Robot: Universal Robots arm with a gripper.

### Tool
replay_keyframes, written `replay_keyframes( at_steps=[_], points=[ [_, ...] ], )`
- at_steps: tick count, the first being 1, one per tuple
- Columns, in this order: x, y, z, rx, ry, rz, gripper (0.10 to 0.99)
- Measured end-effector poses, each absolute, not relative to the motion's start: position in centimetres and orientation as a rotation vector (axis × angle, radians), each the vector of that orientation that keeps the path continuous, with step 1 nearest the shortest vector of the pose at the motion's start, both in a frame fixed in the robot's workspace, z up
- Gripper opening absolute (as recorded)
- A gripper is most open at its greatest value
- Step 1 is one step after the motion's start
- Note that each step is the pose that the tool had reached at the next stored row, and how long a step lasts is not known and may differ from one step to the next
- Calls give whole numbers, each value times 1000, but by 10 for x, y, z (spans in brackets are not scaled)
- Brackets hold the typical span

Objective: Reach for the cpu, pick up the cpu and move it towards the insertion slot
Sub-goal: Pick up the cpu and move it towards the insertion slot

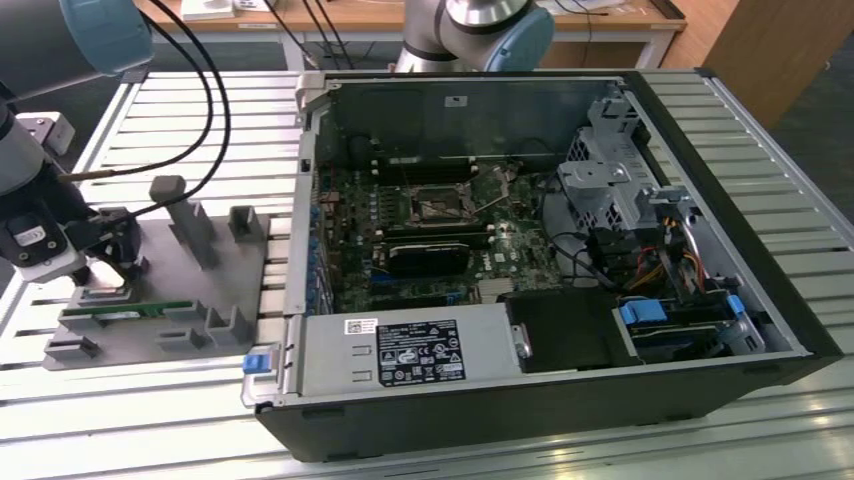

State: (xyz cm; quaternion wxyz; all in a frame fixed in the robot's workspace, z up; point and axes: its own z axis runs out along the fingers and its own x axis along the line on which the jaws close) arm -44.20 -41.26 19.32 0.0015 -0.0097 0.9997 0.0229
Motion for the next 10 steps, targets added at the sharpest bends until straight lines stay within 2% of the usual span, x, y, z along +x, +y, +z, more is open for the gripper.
replay_keyframes(
  at_steps=[10],
  points=[
    [-442, -413, 199, -30, 3138, 72, 537]
  ],
)
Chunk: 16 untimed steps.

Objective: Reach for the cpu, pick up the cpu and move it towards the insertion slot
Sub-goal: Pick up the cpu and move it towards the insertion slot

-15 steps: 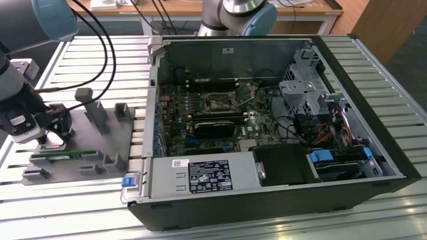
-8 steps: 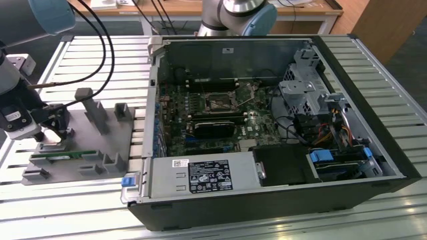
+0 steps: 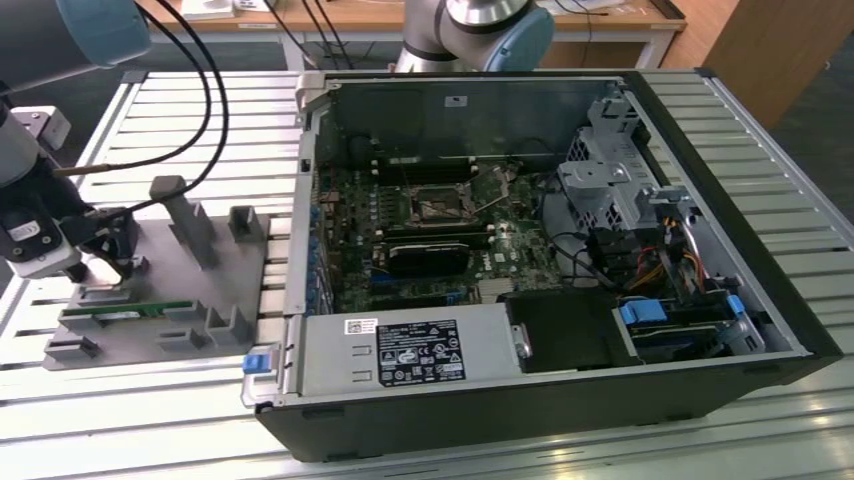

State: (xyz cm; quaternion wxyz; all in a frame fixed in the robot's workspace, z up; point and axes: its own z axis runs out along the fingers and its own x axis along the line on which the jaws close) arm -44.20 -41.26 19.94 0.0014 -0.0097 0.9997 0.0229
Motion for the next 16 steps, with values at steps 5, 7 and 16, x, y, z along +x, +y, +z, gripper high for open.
replay_keyframes(
  at_steps=[5, 7, 16],
  points=[
    [-442, -413, 207, -30, 3138, 72, 537],
    [-442, -413, 210, -30, 3138, 72, 537],
    [-442, -413, 217, -30, 3138, 72, 537]
  ],
)
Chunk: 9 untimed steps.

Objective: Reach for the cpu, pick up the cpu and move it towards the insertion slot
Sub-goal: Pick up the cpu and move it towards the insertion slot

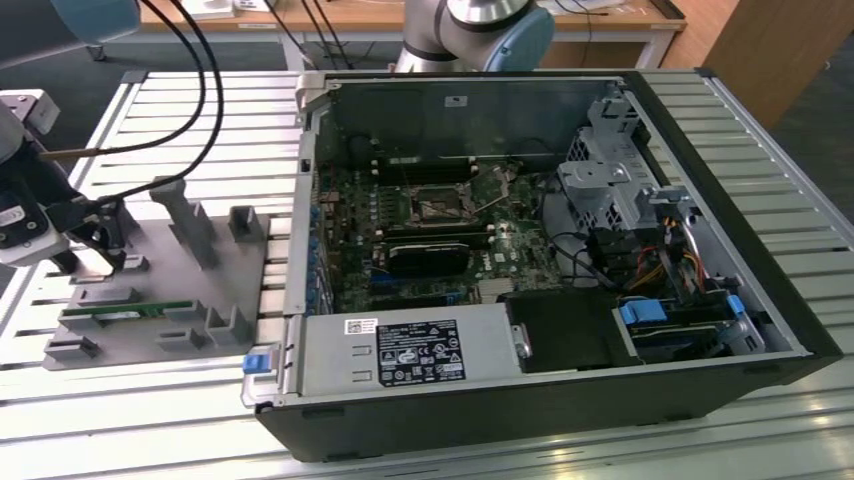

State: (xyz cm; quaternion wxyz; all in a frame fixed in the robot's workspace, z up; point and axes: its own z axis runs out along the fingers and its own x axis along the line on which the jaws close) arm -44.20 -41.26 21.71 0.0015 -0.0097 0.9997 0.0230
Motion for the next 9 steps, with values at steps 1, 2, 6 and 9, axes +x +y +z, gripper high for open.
replay_keyframes(
  at_steps=[1, 2, 6, 9],
  points=[
    [-442, -413, 218, -30, 3138, 72, 537],
    [-442, -413, 219, -30, 3138, 72, 537],
    [-442, -413, 222, -30, 3138, 72, 537],
    [-442, -413, 225, -30, 3138, 72, 537]
  ],
)
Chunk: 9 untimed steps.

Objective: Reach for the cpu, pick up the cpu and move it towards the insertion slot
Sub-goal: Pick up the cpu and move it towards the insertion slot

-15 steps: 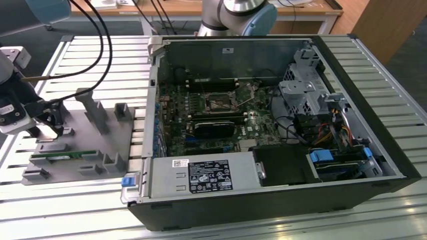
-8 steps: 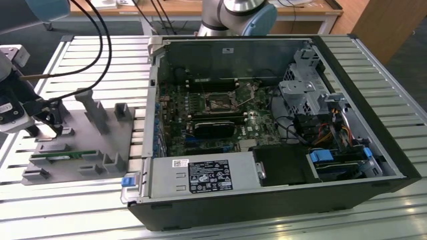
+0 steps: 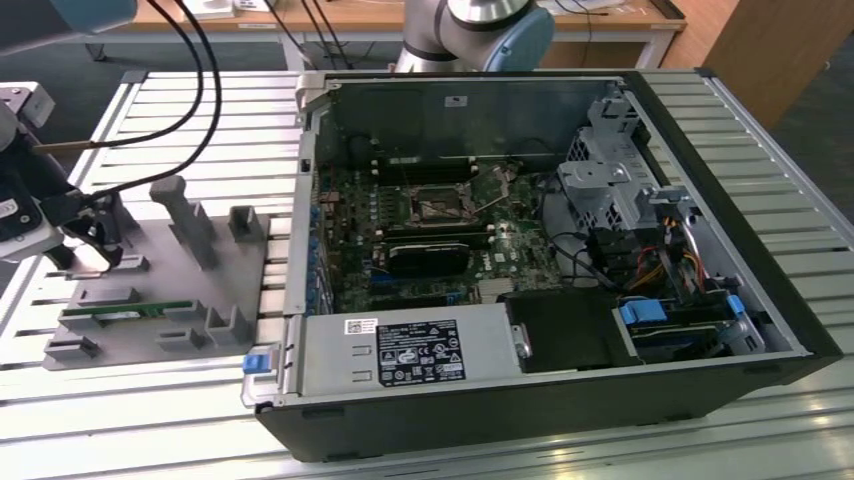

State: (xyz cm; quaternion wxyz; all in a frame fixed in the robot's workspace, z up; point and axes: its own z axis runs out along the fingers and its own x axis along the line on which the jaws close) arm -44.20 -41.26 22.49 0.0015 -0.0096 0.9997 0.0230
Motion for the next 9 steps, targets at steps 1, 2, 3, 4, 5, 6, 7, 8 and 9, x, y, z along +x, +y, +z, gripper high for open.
replay_keyframes(
  at_steps=[1, 2, 3, 4, 5, 6, 7, 8, 9],
  points=[
    [-442, -413, 226, -30, 3138, 72, 537],
    [-442, -413, 227, -30, 3138, 72, 537],
    [-442, -413, 228, -30, 3138, 72, 537],
    [-442, -413, 229, -30, 3138, 72, 537],
    [-442, -413, 231, -30, 3138, 72, 537],
    [-442, -413, 231, -30, 3138, 72, 537],
    [-442, -413, 232, -30, 3138, 72, 537],
    [-442, -413, 233, -30, 3138, 72, 537],
    [-442, -413, 234, -30, 3138, 72, 537]
  ],
)
